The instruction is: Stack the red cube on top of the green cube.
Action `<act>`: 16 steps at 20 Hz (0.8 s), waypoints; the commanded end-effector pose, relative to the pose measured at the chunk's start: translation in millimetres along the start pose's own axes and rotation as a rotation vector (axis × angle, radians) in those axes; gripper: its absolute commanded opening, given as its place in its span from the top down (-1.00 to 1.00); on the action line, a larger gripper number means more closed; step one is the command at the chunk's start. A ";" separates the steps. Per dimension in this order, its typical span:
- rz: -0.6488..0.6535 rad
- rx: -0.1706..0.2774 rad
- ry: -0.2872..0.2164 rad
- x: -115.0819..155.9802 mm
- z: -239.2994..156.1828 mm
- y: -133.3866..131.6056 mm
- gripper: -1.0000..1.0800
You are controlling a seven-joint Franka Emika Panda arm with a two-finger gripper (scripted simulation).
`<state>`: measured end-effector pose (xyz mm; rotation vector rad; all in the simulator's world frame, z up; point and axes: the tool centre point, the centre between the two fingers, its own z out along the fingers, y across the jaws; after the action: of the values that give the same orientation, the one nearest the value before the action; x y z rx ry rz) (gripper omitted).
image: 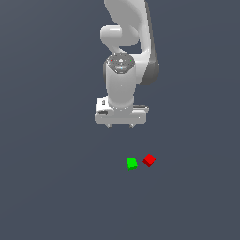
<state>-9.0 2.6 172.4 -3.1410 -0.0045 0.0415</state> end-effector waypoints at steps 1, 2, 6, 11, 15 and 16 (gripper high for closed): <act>0.000 0.000 0.000 0.0 0.0 0.0 -0.92; -0.001 0.000 0.000 0.2 0.1 -0.1 -0.92; -0.023 0.000 0.001 4.3 3.0 -2.7 -0.92; -0.092 0.000 0.003 17.0 12.3 -11.5 -0.92; -0.181 -0.001 0.006 32.6 24.2 -24.2 -0.92; -0.208 -0.001 0.007 37.1 27.8 -28.3 -0.92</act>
<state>21.2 25.1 149.1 -3.1283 -0.2711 0.0319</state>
